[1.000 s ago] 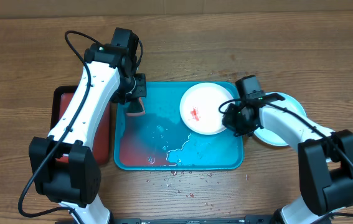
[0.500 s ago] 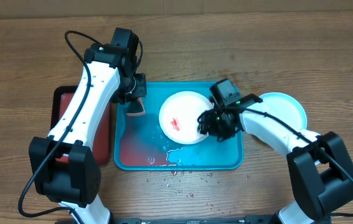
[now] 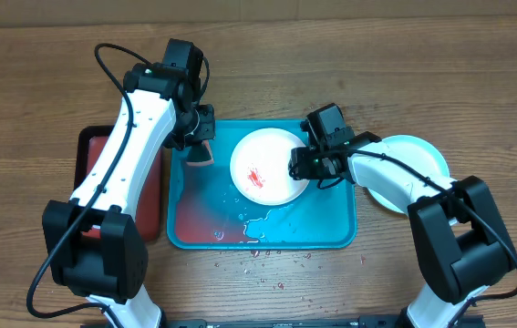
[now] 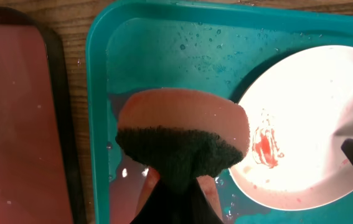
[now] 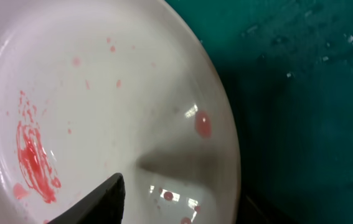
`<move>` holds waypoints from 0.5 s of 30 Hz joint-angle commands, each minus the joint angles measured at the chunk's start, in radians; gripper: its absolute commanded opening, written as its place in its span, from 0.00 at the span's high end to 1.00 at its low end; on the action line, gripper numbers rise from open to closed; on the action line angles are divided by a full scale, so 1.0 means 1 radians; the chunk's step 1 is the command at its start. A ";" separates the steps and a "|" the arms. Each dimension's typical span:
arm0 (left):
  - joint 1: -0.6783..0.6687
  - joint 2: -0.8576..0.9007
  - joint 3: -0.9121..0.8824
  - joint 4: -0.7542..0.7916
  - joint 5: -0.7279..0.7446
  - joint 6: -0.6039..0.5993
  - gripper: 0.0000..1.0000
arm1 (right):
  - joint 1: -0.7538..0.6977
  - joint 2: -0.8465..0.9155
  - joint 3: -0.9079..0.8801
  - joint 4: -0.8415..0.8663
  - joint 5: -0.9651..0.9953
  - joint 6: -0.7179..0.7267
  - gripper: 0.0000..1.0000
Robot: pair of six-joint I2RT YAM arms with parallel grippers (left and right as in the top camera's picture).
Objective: Clean dirty plates on tray and stack at the side
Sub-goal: 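Move right gripper to the last white plate rim and grasp it, then scrub the last white plate with the sponge held in the left gripper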
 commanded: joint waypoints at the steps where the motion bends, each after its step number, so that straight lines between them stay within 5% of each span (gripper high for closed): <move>1: -0.002 0.004 -0.004 0.007 0.015 0.023 0.96 | -0.003 0.035 0.005 0.029 0.018 -0.024 0.47; 7: -0.003 0.004 -0.007 0.014 0.018 0.022 0.96 | -0.003 0.054 0.005 0.052 0.019 -0.014 0.70; 11: -0.014 0.004 -0.049 0.057 0.023 0.022 0.96 | -0.003 0.060 0.005 0.035 0.016 0.092 0.96; 15: -0.042 0.004 -0.123 0.116 0.052 0.022 0.96 | 0.007 0.060 0.005 -0.027 -0.022 0.292 0.96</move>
